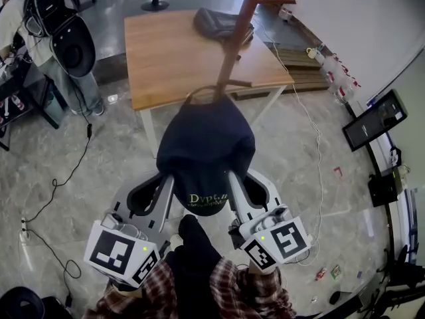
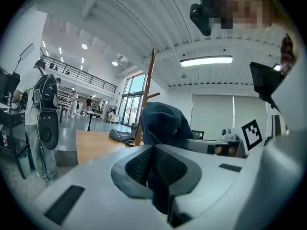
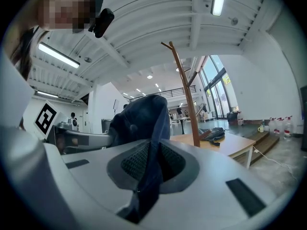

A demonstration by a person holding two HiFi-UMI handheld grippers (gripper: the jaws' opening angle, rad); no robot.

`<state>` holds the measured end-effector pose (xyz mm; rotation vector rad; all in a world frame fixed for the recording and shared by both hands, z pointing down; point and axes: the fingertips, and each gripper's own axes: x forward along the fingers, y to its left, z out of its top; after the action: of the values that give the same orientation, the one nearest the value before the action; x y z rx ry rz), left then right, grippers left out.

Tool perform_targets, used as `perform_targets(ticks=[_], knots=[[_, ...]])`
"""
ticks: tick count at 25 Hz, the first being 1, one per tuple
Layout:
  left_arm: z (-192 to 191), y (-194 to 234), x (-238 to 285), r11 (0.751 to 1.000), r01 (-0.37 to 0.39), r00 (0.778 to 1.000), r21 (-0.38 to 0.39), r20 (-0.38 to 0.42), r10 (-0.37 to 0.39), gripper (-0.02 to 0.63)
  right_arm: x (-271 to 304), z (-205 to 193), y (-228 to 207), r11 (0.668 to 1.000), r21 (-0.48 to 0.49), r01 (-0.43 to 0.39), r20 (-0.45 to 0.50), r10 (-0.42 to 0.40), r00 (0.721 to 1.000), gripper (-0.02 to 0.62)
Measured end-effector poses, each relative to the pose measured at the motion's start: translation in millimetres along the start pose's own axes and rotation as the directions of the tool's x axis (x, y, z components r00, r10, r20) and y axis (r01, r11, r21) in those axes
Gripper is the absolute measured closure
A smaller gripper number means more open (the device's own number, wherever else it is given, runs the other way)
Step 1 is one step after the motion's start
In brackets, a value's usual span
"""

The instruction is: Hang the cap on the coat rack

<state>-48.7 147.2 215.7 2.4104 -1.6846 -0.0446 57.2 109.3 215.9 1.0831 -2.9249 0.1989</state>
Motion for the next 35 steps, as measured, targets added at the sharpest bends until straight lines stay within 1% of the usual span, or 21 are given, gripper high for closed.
perform_targets(ticks=[5,8,13,18,23,29,35], knots=[[-11.3,19.8,36.8,1.0,0.023,0.999,-0.004,-0.034,-0.023,0.58,26.6,-15.5,-26.7,1.0,0.012,0.021,-0.026,-0.02,0.999,0.555],[-13.0,32.0,66.3,0.999,0.04,0.998,0.001,-0.057,-0.04,0.58,45.1,-19.5,-47.6,0.999,0.003,0.033,-0.038,-0.033,0.999,0.554],[3.4,41.6,112.9,0.997,0.063,0.996,0.045,-0.068,-0.06,0.58,70.2,-8.0,-83.2,1.0,0.021,0.023,-0.034,-0.022,0.999,0.554],[15.9,48.2,141.9,0.997,0.068,0.996,0.049,-0.063,-0.065,0.58,88.9,4.6,-107.9,1.0,0.025,0.018,-0.027,-0.017,0.999,0.554],[13.3,60.1,152.2,0.995,0.089,0.993,0.033,-0.081,-0.086,0.58,102.1,0.6,-113.2,0.999,0.038,0.03,-0.049,-0.028,0.998,0.554],[2.3,73.6,157.1,0.988,0.149,0.981,0.038,-0.128,-0.143,0.58,110.3,-12.6,-110.8,0.993,0.077,0.088,-0.075,-0.083,0.994,0.554],[-33.5,82.0,154.7,0.982,0.185,0.97,0.038,-0.169,-0.176,0.58,108.3,-51.3,-105.6,0.983,0.113,0.144,-0.104,-0.132,0.986,0.554]])
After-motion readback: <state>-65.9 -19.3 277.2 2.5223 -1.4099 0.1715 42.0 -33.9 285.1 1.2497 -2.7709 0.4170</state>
